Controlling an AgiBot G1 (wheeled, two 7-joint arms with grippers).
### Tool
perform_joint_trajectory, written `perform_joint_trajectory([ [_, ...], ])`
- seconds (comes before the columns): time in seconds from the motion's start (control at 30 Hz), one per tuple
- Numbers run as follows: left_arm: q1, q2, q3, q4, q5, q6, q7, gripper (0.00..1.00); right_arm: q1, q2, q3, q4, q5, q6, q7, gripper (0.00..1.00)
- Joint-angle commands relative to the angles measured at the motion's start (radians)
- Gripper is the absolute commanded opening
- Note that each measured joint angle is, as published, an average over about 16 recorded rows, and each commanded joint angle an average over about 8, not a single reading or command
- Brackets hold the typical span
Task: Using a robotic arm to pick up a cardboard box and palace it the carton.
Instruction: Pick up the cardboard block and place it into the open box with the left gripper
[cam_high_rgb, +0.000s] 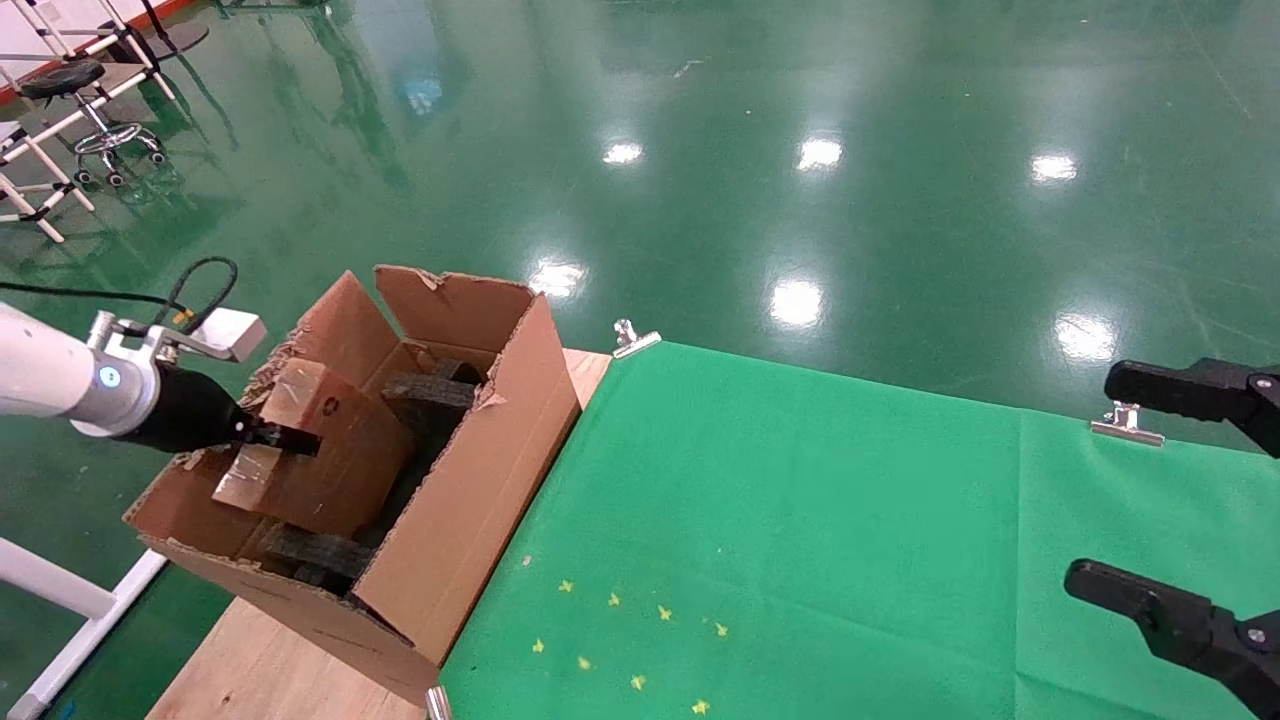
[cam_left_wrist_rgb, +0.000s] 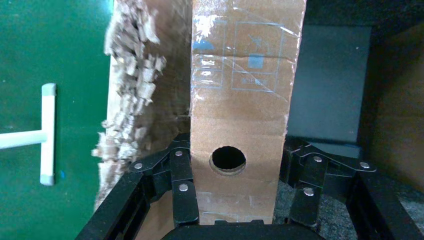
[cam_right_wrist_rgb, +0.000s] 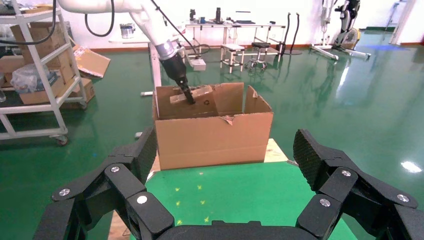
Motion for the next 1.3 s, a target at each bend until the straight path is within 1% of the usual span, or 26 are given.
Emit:
perform_joint_trajectory([
  [0.03,0.016,0.003,-0.003,0.0,-0.005,-0.008,-0.002,0.0,0.0,0.0,0.0,0.0,0.0,0.0,0.0,1.0],
  [0.53,0.101,0.023,-0.027,-0.002,-0.039,-0.056,-0.018,0.0,0.0,0.0,0.0,0.0,0.0,0.0,0.0,1.0],
  [0.57,0.105,0.024,-0.028,-0.002,-0.04,-0.058,-0.019,0.01,0.0,0.0,0.0,0.0,0.0,0.0,0.0,1.0],
  [0.6,0.108,0.024,-0.029,-0.001,-0.042,-0.06,-0.02,0.1,0.0,0.0,0.0,0.0,0.0,0.0,0.0,1.0],
  [0.8,0.121,0.028,-0.033,0.0,-0.048,-0.074,-0.029,0.85,0.0,0.0,0.0,0.0,0.0,0.0,0.0,1.0],
  [0.83,0.122,0.028,-0.034,0.0,-0.048,-0.075,-0.029,0.96,0.0,0.0,0.0,0.0,0.0,0.0,0.0,1.0],
  [0.87,0.123,0.029,-0.034,0.0,-0.049,-0.077,-0.03,1.0,0.0,0.0,0.0,0.0,0.0,0.0,0.0,1.0],
  [1.3,0.118,0.027,-0.034,0.002,-0.049,-0.07,-0.03,1.0,0.0,0.0,0.0,0.0,0.0,0.0,0.0,1.0],
])
